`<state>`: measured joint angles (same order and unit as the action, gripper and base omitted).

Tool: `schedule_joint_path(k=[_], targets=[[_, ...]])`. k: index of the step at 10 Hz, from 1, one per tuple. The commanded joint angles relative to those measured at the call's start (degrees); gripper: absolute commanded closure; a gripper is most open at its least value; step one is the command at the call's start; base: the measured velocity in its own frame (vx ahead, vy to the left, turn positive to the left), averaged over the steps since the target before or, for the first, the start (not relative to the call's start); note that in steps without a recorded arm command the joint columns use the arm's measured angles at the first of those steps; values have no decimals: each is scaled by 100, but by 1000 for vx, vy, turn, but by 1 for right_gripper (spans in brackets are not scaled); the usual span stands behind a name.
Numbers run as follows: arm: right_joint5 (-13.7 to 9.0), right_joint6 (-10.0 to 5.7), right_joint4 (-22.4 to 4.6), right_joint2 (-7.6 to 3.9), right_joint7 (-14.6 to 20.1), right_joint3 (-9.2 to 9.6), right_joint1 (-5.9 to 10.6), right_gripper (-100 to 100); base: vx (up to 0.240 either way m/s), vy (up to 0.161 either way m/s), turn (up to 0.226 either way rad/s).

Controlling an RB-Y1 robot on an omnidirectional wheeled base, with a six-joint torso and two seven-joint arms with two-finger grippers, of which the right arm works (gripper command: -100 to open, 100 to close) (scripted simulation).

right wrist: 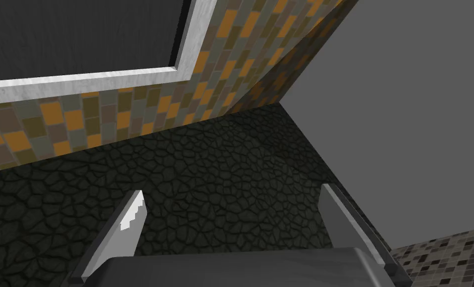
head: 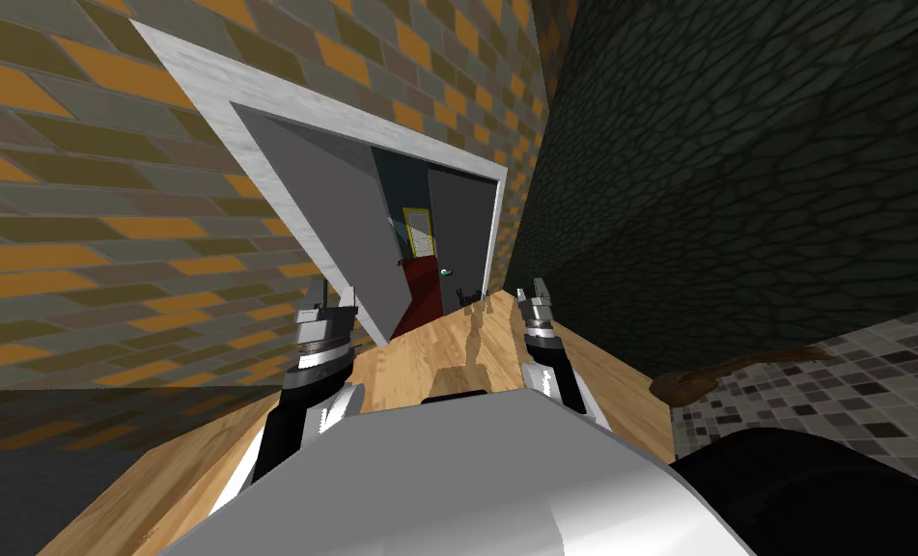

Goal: Push the door open

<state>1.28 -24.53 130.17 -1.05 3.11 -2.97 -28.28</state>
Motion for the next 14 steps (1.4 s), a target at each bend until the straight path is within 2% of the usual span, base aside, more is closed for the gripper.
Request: schedule_joint_path(k=[1,4,8,14], targets=[[-7,-39,-169,-37,3,12,68,-100,28,54,45],[-26,-140,-610,-116,10,41,246,-100,134,-20,57],[-43,-230,-1003,-176,17,68,404,-100,99,-2,38],[-76,-404,-1764,-266,30,120,711,-100,87,-2,46]])
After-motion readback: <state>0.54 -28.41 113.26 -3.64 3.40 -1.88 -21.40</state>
